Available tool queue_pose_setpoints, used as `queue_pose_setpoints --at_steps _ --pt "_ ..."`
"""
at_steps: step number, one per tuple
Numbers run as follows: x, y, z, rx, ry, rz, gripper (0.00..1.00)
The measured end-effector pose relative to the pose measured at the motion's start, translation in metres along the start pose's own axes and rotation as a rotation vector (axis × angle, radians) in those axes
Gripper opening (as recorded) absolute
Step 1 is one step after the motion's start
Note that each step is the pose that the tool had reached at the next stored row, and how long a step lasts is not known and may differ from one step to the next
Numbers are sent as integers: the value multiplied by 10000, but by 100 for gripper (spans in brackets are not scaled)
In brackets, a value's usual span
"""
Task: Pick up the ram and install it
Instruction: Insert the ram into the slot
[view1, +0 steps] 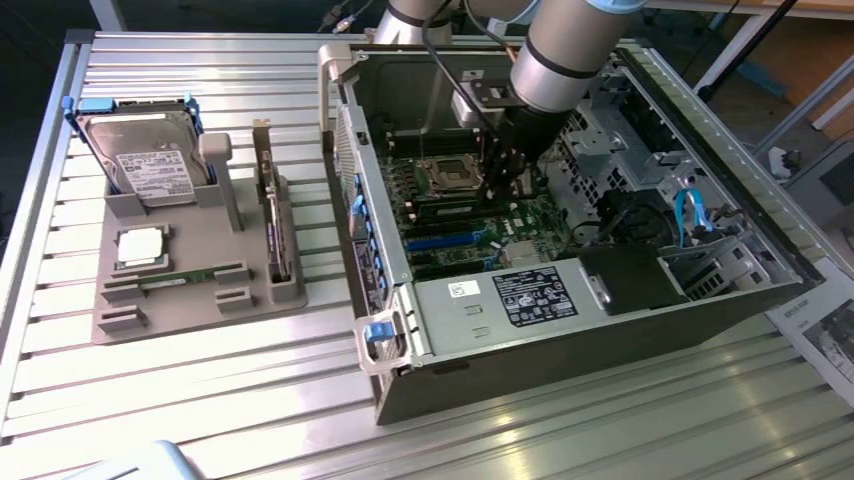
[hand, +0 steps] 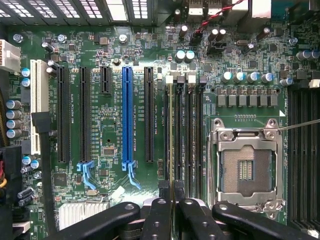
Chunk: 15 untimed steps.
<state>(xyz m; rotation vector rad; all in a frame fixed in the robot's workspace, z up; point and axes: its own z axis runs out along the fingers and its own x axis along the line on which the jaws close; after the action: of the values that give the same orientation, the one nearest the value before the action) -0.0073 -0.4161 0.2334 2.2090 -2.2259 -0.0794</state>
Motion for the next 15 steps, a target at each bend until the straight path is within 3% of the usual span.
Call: queue_pose_setpoints --at_steps 8,10,11,15 --pt "0 0 6 2 1 0 12" --pt "0 0 7 3 0 0 13" --pt "0 0 7 3 0 0 20" --pt "0 0 7 3 0 0 20"
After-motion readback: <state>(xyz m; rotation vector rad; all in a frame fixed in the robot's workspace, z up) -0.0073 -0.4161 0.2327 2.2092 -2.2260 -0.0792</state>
